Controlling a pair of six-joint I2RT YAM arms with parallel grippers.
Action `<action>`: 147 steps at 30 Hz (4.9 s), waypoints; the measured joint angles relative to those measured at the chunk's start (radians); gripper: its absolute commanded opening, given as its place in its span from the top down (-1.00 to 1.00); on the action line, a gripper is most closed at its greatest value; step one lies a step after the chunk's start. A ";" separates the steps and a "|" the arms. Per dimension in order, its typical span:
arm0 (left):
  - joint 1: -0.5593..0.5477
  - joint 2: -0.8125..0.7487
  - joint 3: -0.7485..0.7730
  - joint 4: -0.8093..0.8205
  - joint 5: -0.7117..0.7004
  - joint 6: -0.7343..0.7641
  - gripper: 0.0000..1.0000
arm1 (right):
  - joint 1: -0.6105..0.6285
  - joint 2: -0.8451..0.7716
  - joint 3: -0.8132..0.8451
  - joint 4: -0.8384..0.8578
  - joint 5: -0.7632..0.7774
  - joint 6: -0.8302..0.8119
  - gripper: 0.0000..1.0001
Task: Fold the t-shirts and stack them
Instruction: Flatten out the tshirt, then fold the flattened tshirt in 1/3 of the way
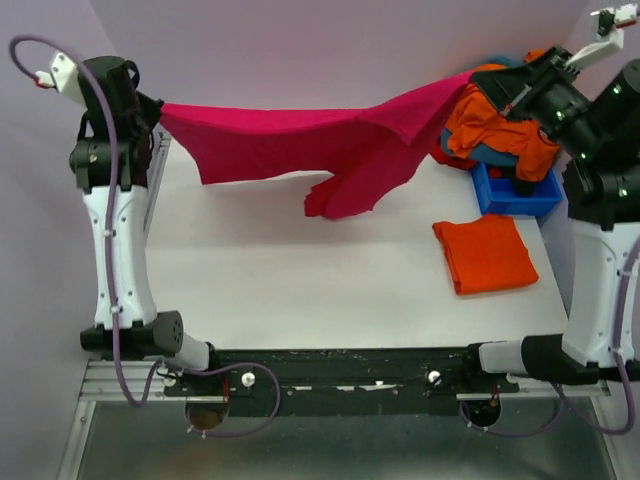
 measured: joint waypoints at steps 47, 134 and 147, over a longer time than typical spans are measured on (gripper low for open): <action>0.008 0.059 -0.473 0.378 0.091 -0.062 1.00 | -0.171 0.178 -0.298 0.336 -0.301 0.197 0.99; 0.058 0.126 -0.951 0.433 0.039 -0.262 0.95 | -0.065 0.639 -0.246 0.045 -0.053 0.024 0.99; 0.058 0.163 -0.849 0.437 0.036 -0.188 -0.60 | -0.065 0.652 -0.240 0.121 -0.042 0.047 0.00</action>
